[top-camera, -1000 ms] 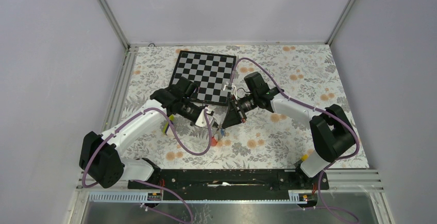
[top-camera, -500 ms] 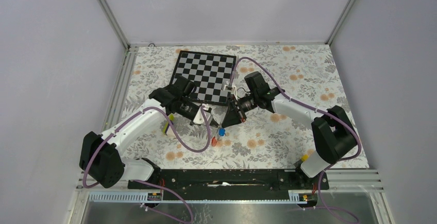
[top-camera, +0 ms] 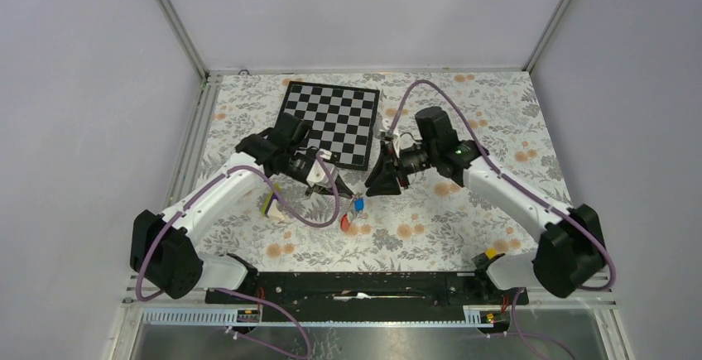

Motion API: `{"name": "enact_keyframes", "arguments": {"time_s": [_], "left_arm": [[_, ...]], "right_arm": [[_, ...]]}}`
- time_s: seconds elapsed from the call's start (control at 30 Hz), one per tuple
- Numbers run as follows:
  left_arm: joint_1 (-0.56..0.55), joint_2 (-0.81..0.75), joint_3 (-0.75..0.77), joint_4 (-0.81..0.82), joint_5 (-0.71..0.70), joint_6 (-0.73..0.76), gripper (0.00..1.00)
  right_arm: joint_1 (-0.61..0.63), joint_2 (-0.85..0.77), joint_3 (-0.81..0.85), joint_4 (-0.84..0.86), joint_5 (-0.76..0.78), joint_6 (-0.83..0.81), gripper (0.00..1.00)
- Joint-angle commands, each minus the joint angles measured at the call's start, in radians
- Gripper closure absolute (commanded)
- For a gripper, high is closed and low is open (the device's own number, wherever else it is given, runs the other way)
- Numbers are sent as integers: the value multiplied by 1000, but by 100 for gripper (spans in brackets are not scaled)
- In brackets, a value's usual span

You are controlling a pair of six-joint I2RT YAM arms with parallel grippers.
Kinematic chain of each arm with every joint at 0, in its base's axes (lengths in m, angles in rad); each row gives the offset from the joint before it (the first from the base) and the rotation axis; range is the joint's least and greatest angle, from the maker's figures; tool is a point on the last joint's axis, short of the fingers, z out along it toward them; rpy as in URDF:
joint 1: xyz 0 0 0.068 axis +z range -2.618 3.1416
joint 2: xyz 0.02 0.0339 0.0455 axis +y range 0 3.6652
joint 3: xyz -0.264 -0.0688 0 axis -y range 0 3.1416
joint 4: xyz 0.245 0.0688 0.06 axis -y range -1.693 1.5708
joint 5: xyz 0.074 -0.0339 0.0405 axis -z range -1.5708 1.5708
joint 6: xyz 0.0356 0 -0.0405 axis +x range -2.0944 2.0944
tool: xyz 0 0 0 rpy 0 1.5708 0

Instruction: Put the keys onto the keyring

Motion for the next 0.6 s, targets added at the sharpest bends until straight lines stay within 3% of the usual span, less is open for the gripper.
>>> {"name": "enact_keyframes", "arguments": {"time_s": [0.0,0.13,0.27,0.37,0.57], "left_arm": [[5,21,90,14,113,-72,100],[5,51,155,12,144,-155,100],[-9,97,270,27,78,-346,100],[-27,78,263,230,-55,-634,100],[-28,50,232,356,-41,-737,100]], "right_arm": [[-12,-125,3,-44,78,-92,57],[-13,-155,17,-70,100,-105,56],[-13,-148,71,-121,108,-137,56],[-14,-148,119,-170,135,-165,56],[-17,-151,180,-231,172,-189,56]]}}
